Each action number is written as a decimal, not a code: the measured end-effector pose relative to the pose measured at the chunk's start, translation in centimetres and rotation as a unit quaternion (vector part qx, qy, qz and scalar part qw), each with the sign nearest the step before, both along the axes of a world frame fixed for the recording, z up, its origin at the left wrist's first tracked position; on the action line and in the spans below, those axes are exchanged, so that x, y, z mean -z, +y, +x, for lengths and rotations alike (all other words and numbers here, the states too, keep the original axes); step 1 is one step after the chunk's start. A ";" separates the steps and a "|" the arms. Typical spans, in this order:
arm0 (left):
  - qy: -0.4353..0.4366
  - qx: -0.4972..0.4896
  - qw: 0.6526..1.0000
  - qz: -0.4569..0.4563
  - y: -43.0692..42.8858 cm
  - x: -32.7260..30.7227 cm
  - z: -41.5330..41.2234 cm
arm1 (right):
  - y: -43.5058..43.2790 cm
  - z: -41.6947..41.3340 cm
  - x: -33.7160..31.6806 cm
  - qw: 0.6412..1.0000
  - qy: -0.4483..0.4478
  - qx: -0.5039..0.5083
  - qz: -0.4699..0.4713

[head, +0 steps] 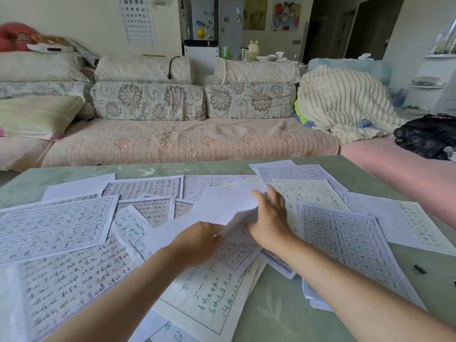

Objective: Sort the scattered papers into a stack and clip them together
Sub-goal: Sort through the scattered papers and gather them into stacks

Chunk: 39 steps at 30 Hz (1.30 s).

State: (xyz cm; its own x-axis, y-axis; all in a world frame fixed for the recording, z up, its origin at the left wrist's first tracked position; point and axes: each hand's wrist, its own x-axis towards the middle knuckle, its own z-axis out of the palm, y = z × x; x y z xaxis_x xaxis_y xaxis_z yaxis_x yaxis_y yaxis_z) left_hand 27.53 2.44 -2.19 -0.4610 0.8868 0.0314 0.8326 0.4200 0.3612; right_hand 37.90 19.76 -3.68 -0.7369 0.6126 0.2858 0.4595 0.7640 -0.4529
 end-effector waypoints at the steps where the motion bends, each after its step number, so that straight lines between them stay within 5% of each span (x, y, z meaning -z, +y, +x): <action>1: -0.004 0.000 1.000 -0.004 -0.2 0.0 -0.1 | -0.1 -0.1 -0.5 0.994 0.017 0.069 -0.082; 2: -0.007 0.008 1.000 -0.007 -0.3 0.1 -0.1 | -0.2 -0.2 -1.1 0.969 0.054 0.127 -0.204; 4: 0.007 0.027 1.000 -0.008 -0.6 -0.1 0.2 | -0.4 -0.4 -2.2 0.837 0.117 0.145 -0.514; 5: 0.015 0.033 0.999 -0.012 -0.6 -0.1 0.5 | -0.5 -0.3 -2.4 0.781 0.123 0.125 -0.599; 6: 0.017 0.036 0.999 -0.023 -0.7 -0.2 0.7 | -0.8 -0.3 -2.5 0.768 0.102 0.103 -0.624; 11: -0.100 0.041 0.994 -0.032 -1.3 -0.3 0.6 | 0.0 -1.1 0.0 0.873 0.004 0.133 -0.469; 17: -0.086 -0.204 0.971 0.085 -2.4 -1.0 -4.6 | 1.3 -1.1 0.5 0.882 0.028 0.072 -0.465; 20: -0.215 -0.301 0.919 0.140 -3.2 -1.6 -6.3 | 0.6 0.0 -1.6 0.878 0.059 0.010 -0.475; 24: -0.380 -0.258 0.857 0.234 -3.4 -2.4 -6.2 | 0.4 0.1 -2.1 0.864 0.065 -0.026 -0.499; 33: -0.470 -0.206 0.808 0.290 -3.6 -2.8 -5.0 | -0.9 -1.3 -1.5 0.848 0.185 0.103 -0.485; 36: -0.463 -0.204 0.783 0.363 -3.8 -3.8 -5.0 | -1.5 -1.5 -3.0 0.856 0.238 0.084 -0.451; 39: -0.426 -0.187 0.762 0.451 -4.4 -5.4 -4.4 | -2.5 -2.1 -4.2 0.887 0.200 0.022 -0.416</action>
